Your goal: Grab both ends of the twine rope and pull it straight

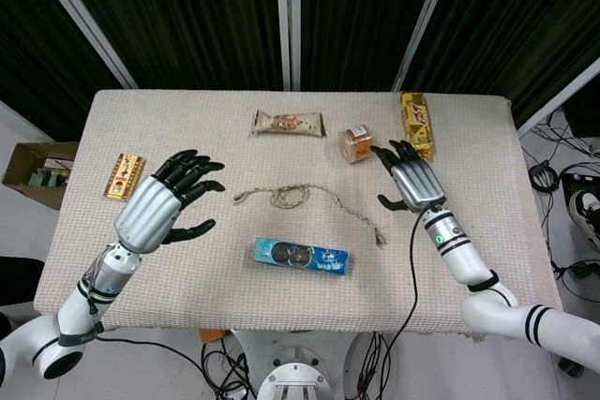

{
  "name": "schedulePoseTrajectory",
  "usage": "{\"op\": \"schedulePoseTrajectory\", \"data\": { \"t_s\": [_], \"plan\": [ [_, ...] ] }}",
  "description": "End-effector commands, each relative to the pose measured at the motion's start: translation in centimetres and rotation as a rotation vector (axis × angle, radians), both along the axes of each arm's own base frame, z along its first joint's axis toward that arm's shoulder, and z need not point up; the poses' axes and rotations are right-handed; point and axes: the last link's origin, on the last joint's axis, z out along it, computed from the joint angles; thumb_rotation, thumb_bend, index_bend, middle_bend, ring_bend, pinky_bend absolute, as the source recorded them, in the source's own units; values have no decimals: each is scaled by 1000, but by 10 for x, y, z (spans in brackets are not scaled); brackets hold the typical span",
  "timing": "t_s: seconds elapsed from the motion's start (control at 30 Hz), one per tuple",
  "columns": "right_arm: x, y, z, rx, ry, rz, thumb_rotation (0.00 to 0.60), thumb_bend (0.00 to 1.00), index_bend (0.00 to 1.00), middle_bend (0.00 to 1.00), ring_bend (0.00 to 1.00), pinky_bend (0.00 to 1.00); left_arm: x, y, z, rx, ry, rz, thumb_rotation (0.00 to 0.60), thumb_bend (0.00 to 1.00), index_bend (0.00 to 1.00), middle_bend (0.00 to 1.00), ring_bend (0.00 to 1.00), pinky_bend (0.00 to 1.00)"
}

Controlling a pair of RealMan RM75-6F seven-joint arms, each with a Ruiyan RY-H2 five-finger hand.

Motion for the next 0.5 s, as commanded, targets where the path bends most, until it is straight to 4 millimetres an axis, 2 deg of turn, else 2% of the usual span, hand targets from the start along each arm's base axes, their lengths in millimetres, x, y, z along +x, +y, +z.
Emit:
{"op": "schedulePoseTrajectory", "data": {
  "t_s": [0.03, 0.17, 0.3, 0.5],
  "plan": [
    [1, 0, -2, -12, -1, -6, 600, 230, 94, 191, 1, 59, 0, 0, 0, -1, 4, -1, 600, 171, 363, 221, 183, 172],
    [3, 9, -9, -29, -54, -57, 600, 230, 112, 217, 30, 136, -3, -2, -2, 0, 14, 2, 600, 171, 363, 221, 183, 171],
    [8, 27, -21, -11, -102, -137, 600, 228, 240, 243, 56, 185, -13, -3, -7, 20, 52, 27, 600, 171, 364, 221, 183, 171],
    [7, 45, -55, -40, -30, -211, 600, 209, 381, 274, 76, 202, -46, -8, -29, 0, 148, 131, 600, 171, 365, 221, 183, 171]
  ]
}}
